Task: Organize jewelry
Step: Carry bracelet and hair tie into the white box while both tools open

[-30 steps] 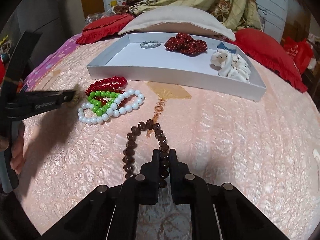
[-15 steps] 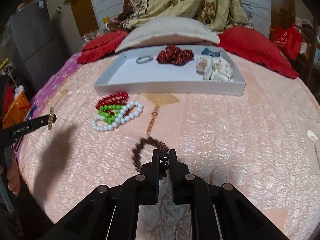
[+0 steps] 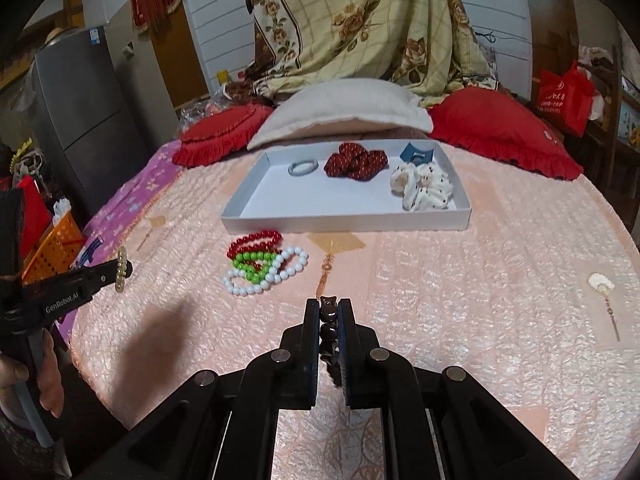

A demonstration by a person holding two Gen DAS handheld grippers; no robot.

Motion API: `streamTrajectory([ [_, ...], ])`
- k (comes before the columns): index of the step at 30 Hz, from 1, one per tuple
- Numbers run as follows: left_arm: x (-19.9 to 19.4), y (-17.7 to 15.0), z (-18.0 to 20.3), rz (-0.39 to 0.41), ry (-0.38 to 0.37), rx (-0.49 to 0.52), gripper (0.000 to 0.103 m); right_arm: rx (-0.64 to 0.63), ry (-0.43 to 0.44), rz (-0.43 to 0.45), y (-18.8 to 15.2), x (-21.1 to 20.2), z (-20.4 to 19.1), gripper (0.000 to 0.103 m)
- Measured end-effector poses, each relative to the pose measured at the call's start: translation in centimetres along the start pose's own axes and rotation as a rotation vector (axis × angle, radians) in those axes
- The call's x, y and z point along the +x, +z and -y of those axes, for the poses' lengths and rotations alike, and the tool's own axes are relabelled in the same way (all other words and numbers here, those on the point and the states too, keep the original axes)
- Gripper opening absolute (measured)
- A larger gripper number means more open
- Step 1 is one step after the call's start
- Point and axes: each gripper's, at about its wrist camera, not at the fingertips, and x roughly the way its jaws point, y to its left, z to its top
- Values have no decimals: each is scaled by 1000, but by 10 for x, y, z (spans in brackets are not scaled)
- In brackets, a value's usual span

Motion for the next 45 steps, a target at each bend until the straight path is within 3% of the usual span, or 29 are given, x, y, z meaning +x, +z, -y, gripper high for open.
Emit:
streamTrajectory([
  [8, 0, 17, 2, 10, -13, 18, 8, -23, 3, 14, 29, 2, -2, 8],
  [17, 29, 65, 25, 9, -46, 96, 8, -34, 7, 21, 77, 26, 6, 8],
  [28, 125, 139, 37, -68, -4, 153, 8, -6, -13, -5, 146, 94, 26, 8],
  [33, 179, 158, 35, -133, 21, 125, 8, -8, 11, -48, 165, 138, 19, 8],
  [39, 231, 169, 32, -211, 48, 85, 8, 50, 96, -96, 175, 181, 19, 8],
  [45, 263, 175, 28, -281, 67, 57, 8, 121, 67, -172, 163, 223, 43, 8],
])
